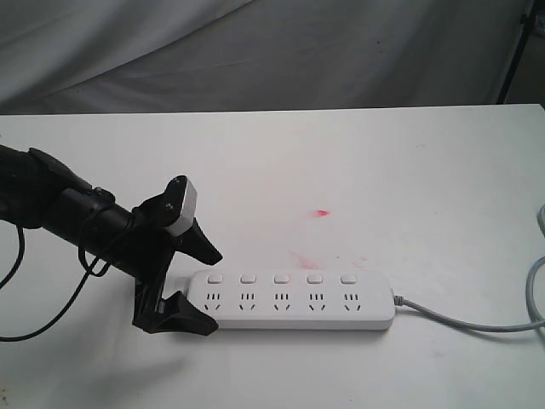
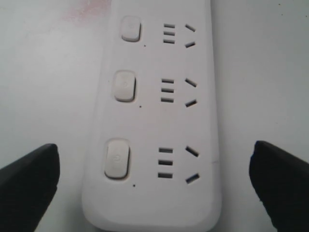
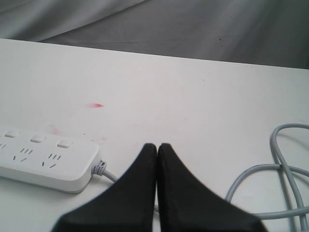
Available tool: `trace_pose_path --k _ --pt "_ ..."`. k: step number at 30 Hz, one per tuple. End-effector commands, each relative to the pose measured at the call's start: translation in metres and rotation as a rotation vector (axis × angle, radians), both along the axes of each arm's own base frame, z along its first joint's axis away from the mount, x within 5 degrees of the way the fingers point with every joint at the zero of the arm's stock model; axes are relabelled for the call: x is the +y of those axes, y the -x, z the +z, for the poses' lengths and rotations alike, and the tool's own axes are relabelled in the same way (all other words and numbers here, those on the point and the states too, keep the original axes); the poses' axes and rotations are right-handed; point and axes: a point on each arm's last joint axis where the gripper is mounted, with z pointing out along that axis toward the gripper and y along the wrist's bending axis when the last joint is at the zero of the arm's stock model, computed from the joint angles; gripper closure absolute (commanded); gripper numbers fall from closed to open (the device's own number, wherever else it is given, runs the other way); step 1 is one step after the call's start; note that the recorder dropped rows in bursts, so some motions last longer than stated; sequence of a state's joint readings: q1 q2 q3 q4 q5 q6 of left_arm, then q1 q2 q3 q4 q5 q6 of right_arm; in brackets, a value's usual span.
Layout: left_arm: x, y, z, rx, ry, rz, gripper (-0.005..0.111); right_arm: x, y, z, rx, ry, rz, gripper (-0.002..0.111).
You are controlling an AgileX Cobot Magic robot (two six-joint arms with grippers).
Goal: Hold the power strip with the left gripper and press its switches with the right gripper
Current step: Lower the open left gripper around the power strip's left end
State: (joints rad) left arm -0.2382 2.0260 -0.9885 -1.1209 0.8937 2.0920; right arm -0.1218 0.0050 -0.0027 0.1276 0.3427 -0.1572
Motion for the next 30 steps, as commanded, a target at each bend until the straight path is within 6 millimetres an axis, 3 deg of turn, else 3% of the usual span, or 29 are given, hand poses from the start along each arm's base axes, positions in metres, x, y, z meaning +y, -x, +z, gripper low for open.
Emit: trace_pose_path --k 1,30 --pt "-0.0022 0.0006 -0.0005 0.007 0.01 0.004 0.005 -0.0003 0.0002 -0.0006 -0.003 0.0 -0.007 0.108" --pt "-0.0017 -0.0005 -0.0011 -0.001 0.002 0.012 0.005 -0.0003 0.0002 -0.0006 -0.003 0.0 -0.007 0.108"
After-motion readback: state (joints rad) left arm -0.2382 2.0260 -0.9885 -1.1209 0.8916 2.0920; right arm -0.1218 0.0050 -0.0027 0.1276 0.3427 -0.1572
